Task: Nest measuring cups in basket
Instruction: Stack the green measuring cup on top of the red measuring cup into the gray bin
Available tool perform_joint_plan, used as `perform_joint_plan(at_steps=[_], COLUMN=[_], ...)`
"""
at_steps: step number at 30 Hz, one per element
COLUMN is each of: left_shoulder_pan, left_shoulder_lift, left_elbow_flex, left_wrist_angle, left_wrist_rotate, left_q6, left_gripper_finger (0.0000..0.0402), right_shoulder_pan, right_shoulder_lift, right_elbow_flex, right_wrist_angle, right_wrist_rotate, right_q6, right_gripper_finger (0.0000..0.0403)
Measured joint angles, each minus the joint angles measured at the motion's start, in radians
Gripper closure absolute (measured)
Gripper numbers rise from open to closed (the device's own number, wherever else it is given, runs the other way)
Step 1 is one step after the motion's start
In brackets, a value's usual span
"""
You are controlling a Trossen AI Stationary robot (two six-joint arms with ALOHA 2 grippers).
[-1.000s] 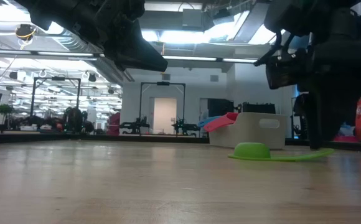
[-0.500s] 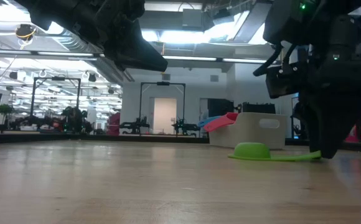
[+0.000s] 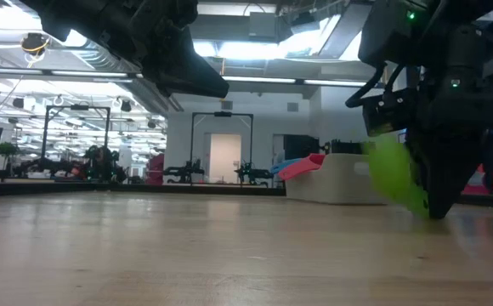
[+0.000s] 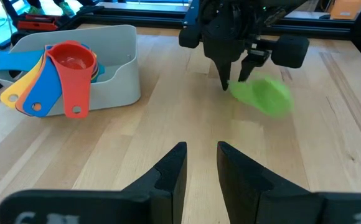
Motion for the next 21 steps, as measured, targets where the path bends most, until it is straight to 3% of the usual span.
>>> perform_joint_plan(at_steps=[21], left_shoulder_pan=[0.000], left_shoulder_lift=[0.000], left_elbow_flex=[0.000], left_wrist_angle=[0.026], left_wrist_rotate=[0.017], left_q6=[-0.015], left_gripper_finger=[0.0320], right_shoulder_pan=[0.000], right_shoulder_lift=[0.001], right_elbow_flex=[0.001], right_wrist_angle=[0.001], right_wrist_rotate=[-0.003], right_q6=[0.004], right_gripper_finger=[0.0317])
